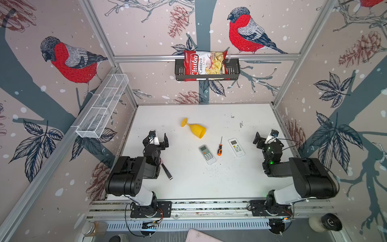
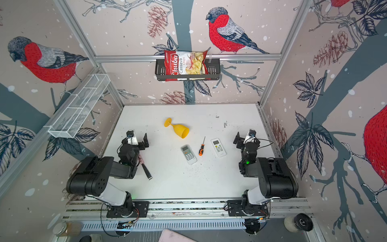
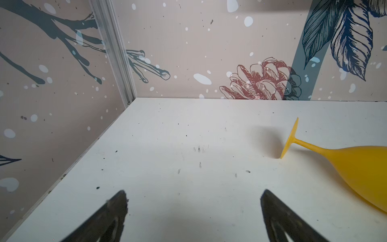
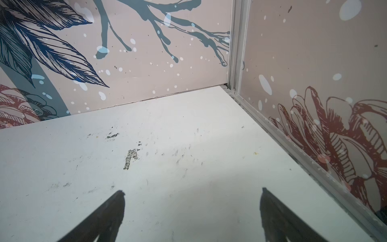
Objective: Unload the batteries from the remote control
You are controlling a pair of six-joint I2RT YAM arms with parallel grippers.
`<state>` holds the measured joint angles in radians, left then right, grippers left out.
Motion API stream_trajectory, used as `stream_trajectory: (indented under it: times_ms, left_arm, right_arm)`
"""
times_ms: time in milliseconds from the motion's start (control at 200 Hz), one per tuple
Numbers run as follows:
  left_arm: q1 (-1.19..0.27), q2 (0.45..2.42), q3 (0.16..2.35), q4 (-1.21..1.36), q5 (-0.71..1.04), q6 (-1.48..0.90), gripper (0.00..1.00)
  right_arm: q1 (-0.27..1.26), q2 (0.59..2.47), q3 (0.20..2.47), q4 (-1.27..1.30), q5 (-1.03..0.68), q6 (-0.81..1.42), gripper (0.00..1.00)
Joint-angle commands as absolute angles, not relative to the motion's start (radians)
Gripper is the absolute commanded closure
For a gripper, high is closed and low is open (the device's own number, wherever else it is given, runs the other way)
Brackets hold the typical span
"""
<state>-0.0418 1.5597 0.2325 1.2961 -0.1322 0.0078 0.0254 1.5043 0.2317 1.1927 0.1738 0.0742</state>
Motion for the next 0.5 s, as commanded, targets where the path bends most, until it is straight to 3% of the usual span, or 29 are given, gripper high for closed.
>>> stream_trajectory:
  times_ms: [0,495]
  left_arm:
    - [-0.038,1.557,0.232,1.307,-0.130,0.008,0.02]
    - [-0.039,1.556,0.231,1.306,-0.132,0.009,0.02]
  right_arm:
    - [0.025,1.502,0.236,1.196,0.164,0.072,0.00]
    - [0.023,1.503,0.238,1.193,0.162,0.074,0.00]
